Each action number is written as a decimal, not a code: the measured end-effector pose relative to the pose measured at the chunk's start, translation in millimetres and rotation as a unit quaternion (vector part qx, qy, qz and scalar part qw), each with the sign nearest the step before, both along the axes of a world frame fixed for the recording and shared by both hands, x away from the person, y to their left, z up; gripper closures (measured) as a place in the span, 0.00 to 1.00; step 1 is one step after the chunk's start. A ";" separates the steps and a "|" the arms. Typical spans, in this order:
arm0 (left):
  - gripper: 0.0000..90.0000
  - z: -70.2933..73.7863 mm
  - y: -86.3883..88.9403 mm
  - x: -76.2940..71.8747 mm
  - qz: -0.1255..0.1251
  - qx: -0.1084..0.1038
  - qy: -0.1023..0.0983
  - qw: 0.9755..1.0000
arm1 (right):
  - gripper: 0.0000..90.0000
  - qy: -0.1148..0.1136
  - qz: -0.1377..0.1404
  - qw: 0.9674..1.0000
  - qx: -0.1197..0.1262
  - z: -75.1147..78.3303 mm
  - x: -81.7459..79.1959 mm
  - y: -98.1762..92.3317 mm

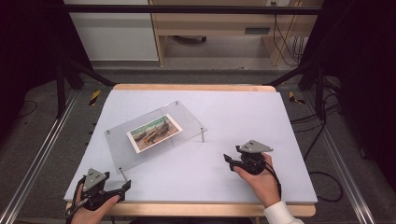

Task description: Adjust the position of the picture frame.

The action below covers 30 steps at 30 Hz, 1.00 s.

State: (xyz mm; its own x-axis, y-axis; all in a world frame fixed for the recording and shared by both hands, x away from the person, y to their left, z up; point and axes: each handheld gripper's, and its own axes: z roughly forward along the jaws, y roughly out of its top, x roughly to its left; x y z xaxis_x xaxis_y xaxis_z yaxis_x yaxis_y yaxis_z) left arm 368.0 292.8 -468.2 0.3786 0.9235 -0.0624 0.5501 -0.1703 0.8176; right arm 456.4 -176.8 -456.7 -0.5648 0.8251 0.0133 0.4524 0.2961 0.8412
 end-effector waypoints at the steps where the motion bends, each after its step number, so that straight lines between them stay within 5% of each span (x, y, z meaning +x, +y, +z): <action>1: 0.13 0.0 0.0 0.0 0.000 0.000 0.000 1.000 | 0.44 -0.001 -0.001 1.000 -0.001 0.0 0.2 0.0; 9: 0.16 0.3 -1.6 0.0 0.003 0.005 -0.005 1.000 | 0.45 -0.005 0.009 1.000 -0.005 4.6 3.3 6.9; 20: 0.20 0.5 -2.5 0.1 0.009 0.010 -0.010 1.000 | 0.57 -0.007 0.030 0.999 -0.010 33.5 35.2 37.8; 30: 0.27 0.1 -3.1 1.0 0.010 0.011 -0.012 1.000 | 0.62 0.012 0.035 0.999 -0.030 17.3 63.2 68.9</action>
State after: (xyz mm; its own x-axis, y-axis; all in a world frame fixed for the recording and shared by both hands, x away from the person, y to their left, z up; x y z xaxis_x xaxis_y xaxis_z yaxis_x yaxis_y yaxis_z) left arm 369.0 289.7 -468.1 0.3615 0.9318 -0.0327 0.5340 -0.1782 0.8265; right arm 519.6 -107.9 -439.4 -0.6205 0.7840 -0.0208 0.4491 0.3769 0.8101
